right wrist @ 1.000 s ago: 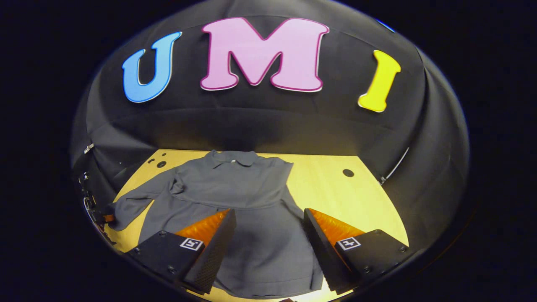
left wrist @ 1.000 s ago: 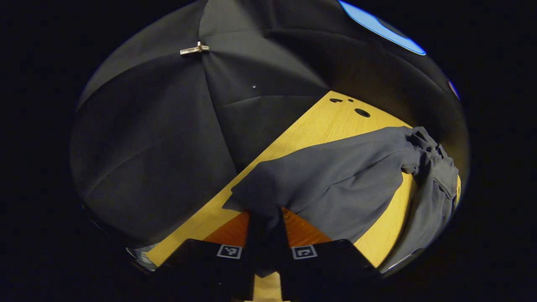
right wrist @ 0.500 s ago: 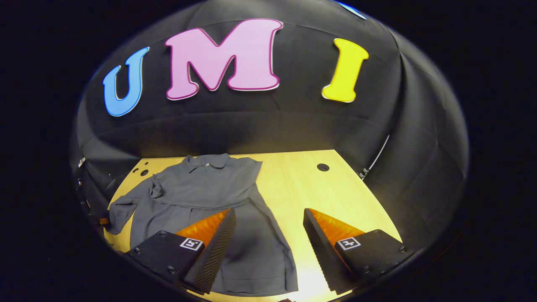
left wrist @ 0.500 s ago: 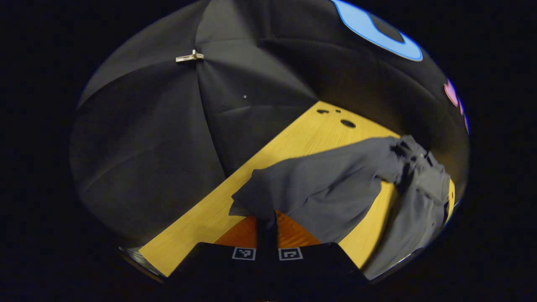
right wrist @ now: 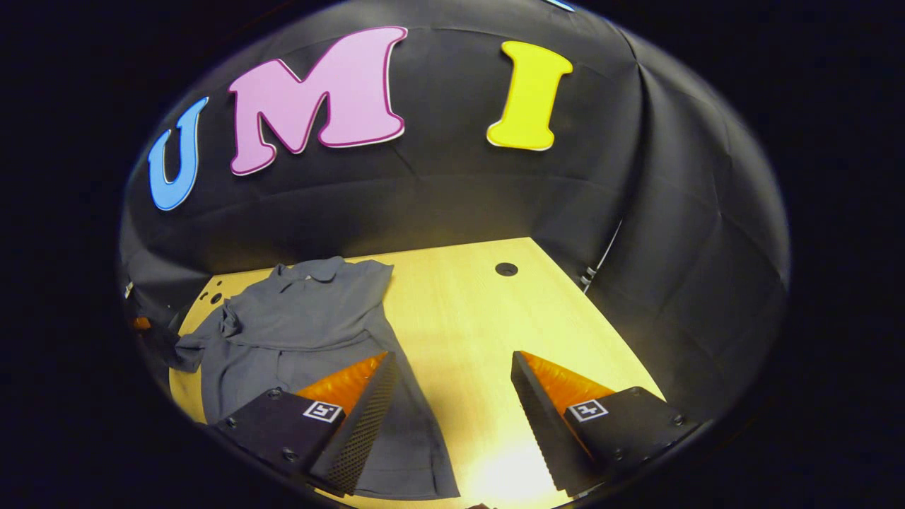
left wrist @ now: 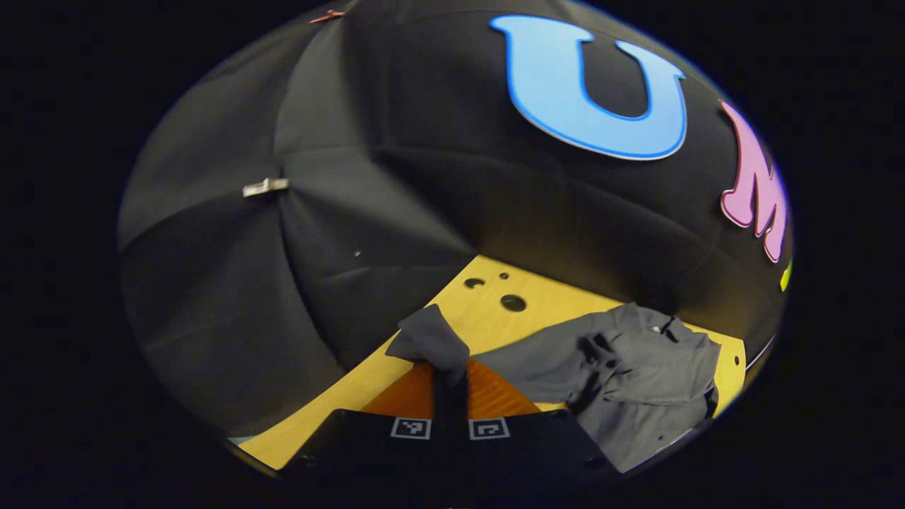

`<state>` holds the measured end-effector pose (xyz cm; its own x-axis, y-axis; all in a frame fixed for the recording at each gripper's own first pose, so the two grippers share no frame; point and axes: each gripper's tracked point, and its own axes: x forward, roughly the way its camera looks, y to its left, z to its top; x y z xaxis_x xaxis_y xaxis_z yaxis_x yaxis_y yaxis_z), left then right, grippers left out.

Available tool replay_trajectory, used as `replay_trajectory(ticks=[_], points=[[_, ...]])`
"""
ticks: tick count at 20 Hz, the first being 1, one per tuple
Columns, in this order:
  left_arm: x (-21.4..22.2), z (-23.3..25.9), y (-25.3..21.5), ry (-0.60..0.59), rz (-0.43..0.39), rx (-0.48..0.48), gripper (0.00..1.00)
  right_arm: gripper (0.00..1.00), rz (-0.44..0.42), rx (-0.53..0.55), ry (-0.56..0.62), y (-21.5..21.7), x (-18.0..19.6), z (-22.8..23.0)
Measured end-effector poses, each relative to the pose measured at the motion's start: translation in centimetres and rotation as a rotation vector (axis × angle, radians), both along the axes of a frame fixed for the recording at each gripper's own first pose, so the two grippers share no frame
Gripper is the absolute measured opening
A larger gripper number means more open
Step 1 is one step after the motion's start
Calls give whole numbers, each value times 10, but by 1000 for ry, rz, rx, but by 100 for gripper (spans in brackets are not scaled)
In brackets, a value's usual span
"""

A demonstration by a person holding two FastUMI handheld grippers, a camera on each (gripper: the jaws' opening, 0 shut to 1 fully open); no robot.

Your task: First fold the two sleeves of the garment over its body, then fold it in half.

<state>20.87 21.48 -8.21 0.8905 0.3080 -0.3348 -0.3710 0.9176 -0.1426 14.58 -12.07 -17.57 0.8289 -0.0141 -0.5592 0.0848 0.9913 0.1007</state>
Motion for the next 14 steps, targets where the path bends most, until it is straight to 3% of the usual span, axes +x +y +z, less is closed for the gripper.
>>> replay_trajectory(ticks=[7, 14], points=[[87, 62, -112, -41, -202, 104, 5, 100, -28, 35, 37, -22, -3, -26], [144, 95, -282, -85, -492, 208, 5, 100, -36, 50, 61, -28, 1, -44]])
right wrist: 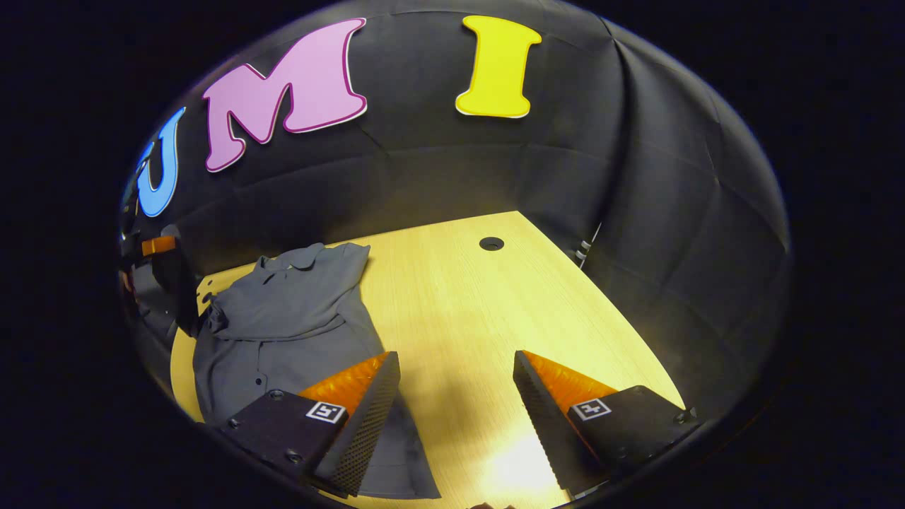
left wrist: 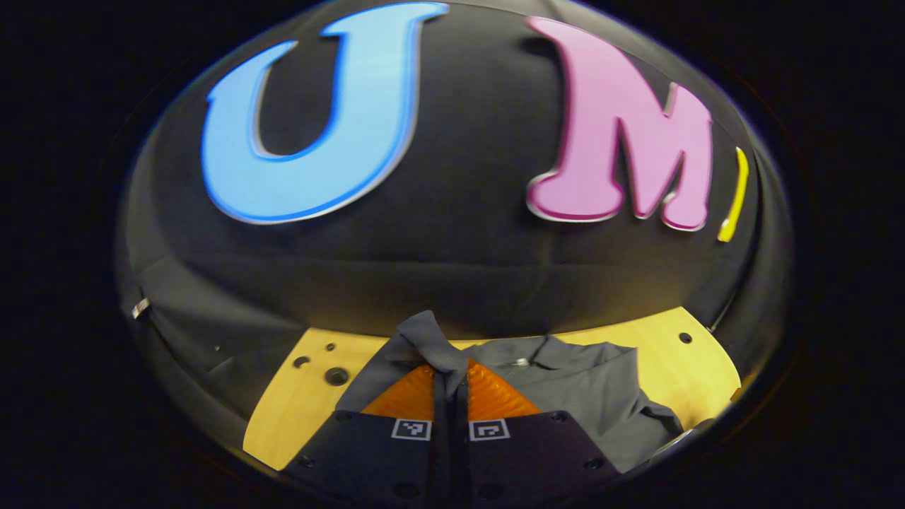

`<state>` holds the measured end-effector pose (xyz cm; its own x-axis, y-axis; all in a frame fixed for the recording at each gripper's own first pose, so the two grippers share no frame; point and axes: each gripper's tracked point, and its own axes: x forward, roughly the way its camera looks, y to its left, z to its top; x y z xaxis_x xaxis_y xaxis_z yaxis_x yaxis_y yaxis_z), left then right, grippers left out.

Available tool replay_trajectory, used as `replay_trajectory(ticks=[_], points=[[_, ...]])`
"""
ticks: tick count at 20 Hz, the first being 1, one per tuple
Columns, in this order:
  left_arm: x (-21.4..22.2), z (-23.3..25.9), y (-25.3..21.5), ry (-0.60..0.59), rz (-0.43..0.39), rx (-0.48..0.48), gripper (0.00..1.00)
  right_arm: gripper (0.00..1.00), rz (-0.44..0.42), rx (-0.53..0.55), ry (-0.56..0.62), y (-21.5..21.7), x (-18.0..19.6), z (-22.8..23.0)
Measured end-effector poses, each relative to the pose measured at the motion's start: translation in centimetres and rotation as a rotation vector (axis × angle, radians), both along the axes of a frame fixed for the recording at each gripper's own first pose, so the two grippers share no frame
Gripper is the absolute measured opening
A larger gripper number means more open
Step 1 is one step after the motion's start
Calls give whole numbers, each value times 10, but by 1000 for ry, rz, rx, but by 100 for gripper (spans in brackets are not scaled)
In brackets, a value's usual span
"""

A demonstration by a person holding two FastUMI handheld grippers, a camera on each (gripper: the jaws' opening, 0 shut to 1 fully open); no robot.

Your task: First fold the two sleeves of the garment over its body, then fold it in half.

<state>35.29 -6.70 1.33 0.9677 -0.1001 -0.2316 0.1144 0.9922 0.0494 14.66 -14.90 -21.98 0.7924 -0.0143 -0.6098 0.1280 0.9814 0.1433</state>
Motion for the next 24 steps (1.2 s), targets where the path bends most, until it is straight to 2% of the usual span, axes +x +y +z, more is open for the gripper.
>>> replay_trajectory(ticks=[7, 10, 14, 19, 21, 22, 24], points=[[9, -28, -140, 67, -196, -16, 5, 100, -27, 27, 13, -15, 7, -10], [10, -49, -193, 119, -259, -58, 5, 100, -35, 32, 39, -21, 8, -18], [8, -75, -238, 180, -287, -134, 5, 99, -31, 35, 49, -23, 8, -20], [13, -99, -275, 211, -317, -133, 5, 99, 34, 7, 75, -16, -1, -21], [14, -111, -283, 236, -302, -114, 7, 100, 54, 2, 76, -12, -3, -17], [12, -115, -284, 248, -297, -110, 13, 100, 63, 2, 76, -9, -5, -16], [4, -117, -289, 261, -311, -134, 16, 100, 79, -2, 77, -2, -9, -15]])
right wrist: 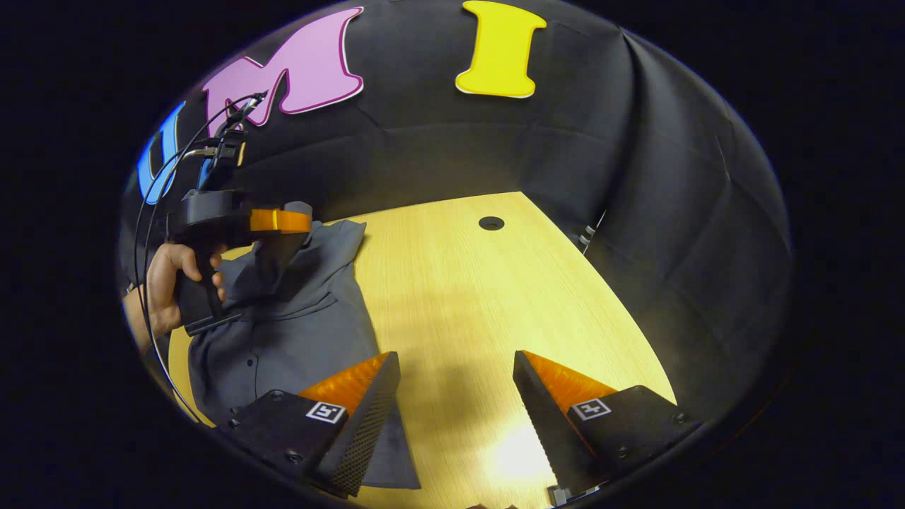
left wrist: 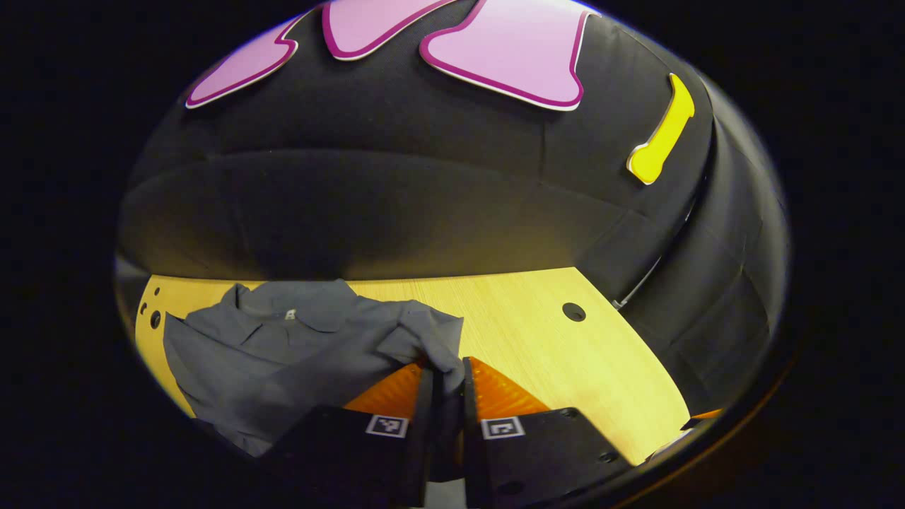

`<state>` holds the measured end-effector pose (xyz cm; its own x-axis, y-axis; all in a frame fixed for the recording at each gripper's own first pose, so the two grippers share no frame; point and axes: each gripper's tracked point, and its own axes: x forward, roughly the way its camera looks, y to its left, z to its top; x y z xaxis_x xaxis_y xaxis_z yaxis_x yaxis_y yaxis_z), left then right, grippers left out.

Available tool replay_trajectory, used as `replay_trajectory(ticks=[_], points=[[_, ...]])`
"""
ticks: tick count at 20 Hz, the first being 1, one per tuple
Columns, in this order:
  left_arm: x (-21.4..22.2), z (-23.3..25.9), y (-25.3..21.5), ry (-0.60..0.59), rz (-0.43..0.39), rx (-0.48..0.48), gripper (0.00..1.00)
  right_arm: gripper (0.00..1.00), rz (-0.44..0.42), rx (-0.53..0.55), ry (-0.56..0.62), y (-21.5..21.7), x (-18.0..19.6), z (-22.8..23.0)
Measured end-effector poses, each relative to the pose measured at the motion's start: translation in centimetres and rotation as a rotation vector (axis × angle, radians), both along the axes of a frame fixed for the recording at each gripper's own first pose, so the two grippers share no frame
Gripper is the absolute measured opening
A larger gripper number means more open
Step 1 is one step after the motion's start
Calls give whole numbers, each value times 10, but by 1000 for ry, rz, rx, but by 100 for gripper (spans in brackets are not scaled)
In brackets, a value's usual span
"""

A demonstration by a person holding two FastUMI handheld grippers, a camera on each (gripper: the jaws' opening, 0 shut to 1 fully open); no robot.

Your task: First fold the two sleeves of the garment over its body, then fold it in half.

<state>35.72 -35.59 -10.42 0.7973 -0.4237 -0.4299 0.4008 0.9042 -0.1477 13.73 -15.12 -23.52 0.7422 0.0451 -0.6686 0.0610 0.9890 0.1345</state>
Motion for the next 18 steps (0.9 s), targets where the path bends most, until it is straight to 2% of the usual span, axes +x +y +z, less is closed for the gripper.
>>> replay_trajectory(ticks=[3, 6, 12, 18], points=[[-14, 13, 2, -22, -23, -40, 65, 99, 19, 2, -5, 9, -2, 3], [-27, 30, 30, -60, 0, -27, 97, 100, 38, 15, -13, 22, -4, 8], [-70, 43, 133, -111, 74, 36, 96, 100, 109, 27, 4, 56, -19, 4], [-149, -9, 248, -26, 168, 80, 96, 100, 205, 21, 69, 97, -52, -23]])
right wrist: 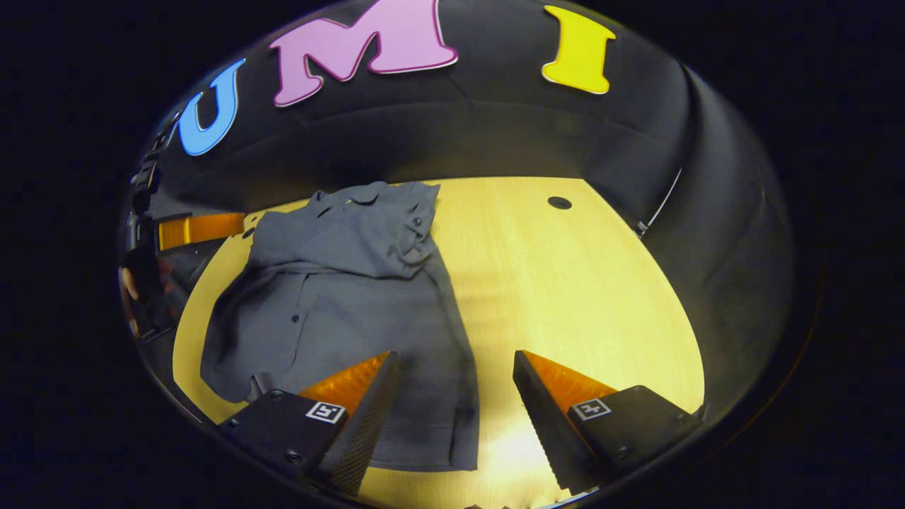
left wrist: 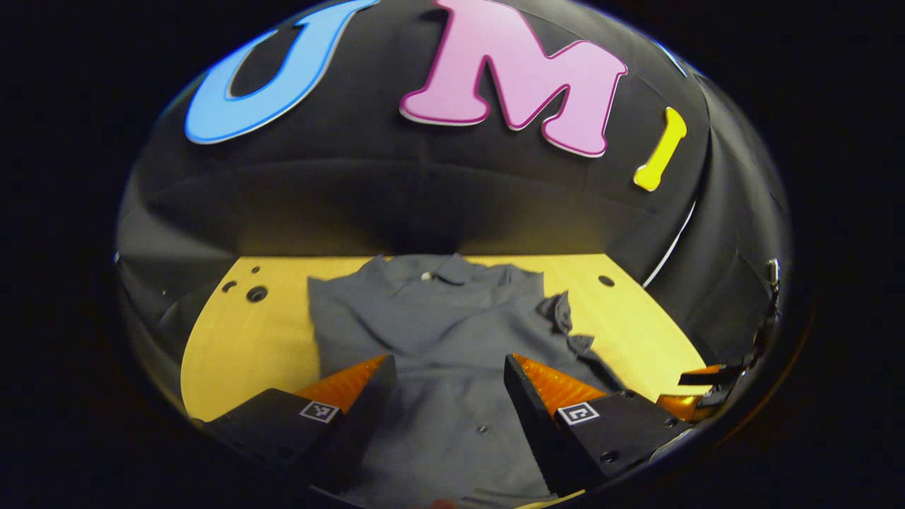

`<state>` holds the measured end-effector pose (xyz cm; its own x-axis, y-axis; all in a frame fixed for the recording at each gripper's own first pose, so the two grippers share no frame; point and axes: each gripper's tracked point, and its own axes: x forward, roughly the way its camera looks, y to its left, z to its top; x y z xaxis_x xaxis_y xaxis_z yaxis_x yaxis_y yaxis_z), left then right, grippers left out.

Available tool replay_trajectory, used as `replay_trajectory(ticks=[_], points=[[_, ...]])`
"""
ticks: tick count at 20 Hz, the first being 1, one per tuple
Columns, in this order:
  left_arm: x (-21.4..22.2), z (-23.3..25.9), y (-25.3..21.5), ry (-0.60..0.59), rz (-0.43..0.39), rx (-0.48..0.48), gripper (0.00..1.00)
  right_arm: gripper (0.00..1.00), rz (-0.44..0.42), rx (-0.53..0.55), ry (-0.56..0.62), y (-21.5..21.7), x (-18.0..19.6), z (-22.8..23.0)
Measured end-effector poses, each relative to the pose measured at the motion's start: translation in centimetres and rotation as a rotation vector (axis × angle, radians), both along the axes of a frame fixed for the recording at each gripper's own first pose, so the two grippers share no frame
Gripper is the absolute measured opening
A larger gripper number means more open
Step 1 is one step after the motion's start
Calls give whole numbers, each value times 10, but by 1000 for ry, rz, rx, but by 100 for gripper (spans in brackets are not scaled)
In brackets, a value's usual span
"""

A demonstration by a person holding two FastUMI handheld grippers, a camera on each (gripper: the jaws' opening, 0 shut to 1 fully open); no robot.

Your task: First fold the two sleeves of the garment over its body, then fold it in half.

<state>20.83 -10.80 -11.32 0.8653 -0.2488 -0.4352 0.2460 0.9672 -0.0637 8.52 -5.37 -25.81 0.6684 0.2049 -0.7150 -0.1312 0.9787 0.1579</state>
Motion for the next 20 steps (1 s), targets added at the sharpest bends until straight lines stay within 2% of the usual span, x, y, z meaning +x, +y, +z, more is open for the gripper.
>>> replay_trajectory(ticks=[5, 6, 7, 10, 15, 20], points=[[-73, -64, 88, 122, 139, 21, 96, 100, -14, -2, 69, 7, -29, -27], [-87, -77, 105, 143, 163, 44, 92, 100, -22, -6, 81, 6, -34, -31], [-100, -89, 122, 161, 189, 65, 96, 100, -26, -14, 98, 5, -41, -36], [-130, -114, 154, 217, 243, 79, 96, 100, -36, -23, 129, 3, -52, -47], [-151, -146, 167, 290, 279, 67, 96, 99, -55, -26, 165, 7, -64, -61], [-153, -173, 166, 337, 259, 113, 96, 100, -83, -56, 196, 4, -65, -78]])
